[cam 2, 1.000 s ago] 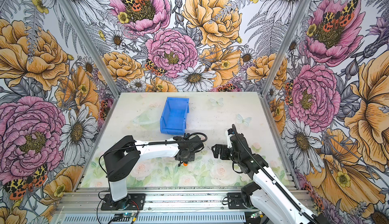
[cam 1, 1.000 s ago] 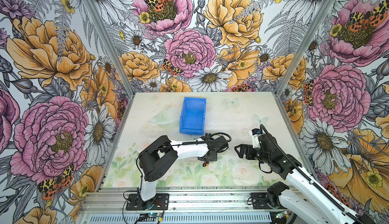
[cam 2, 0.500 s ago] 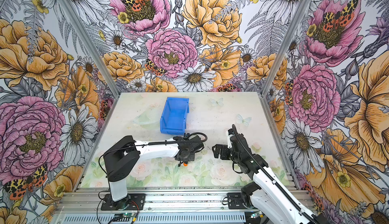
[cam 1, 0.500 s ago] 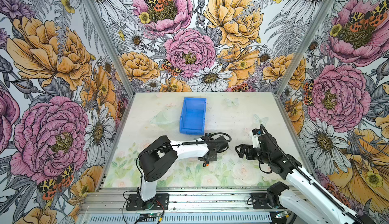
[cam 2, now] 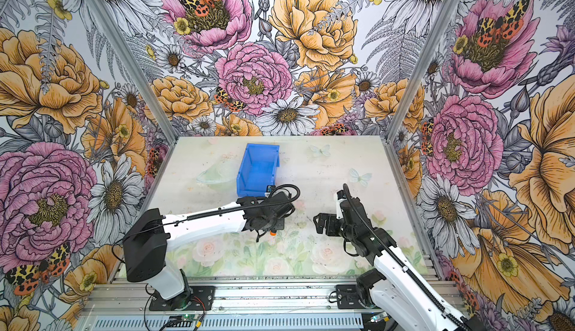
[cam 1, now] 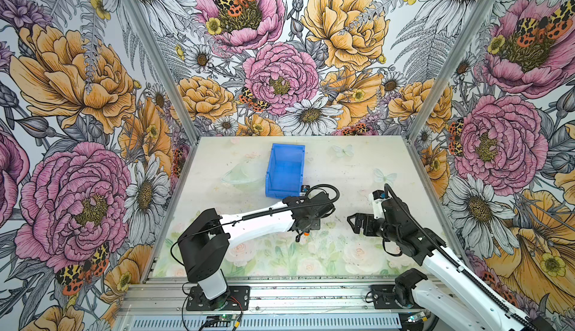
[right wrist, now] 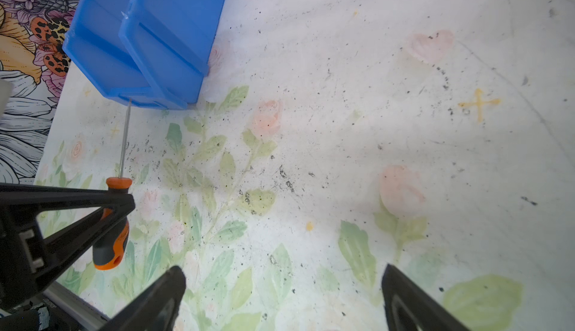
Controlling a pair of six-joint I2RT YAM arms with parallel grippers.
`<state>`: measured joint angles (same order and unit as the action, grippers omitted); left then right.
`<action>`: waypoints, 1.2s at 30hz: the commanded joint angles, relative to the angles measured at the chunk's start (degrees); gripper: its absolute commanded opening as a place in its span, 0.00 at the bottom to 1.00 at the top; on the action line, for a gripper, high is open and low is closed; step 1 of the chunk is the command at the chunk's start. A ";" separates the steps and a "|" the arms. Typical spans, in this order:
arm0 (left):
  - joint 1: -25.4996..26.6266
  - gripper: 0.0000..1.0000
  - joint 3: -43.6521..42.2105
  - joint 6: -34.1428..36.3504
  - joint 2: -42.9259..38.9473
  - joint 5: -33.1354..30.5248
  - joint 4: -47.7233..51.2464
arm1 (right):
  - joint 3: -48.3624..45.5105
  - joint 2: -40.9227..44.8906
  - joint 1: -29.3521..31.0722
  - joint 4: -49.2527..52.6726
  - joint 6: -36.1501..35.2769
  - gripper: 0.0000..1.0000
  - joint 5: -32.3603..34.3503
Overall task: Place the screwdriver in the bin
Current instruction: 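Lift the screwdriver with the left gripper and carry it over the blue bin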
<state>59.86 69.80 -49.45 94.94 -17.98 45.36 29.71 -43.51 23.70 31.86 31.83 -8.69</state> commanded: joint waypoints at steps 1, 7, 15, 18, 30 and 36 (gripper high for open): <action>-0.75 0.00 0.15 1.82 -3.86 -2.88 0.43 | 0.21 0.43 0.23 -0.74 -0.92 1.00 -0.18; -6.03 0.00 2.38 7.82 -8.39 -2.83 0.34 | -0.32 2.34 0.20 -0.75 -0.16 1.00 -0.01; -17.85 0.00 6.49 15.88 -9.23 0.91 0.23 | 0.79 1.96 0.25 -0.87 -0.98 0.99 -0.45; -21.71 0.00 9.26 18.65 -6.42 2.95 0.16 | 2.06 1.35 0.27 -1.16 -2.84 0.99 -0.54; -29.89 0.00 23.15 26.91 12.47 8.09 -0.24 | 6.18 -3.27 0.25 -1.18 -6.12 0.99 0.04; -30.51 0.00 27.40 28.16 18.42 9.36 -0.10 | 8.86 -4.96 0.35 -1.53 -10.07 0.99 -5.55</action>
<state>29.58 94.87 -23.00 112.88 -10.94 45.65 35.57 -48.12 23.70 31.42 24.86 -10.85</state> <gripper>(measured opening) 0.210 0.995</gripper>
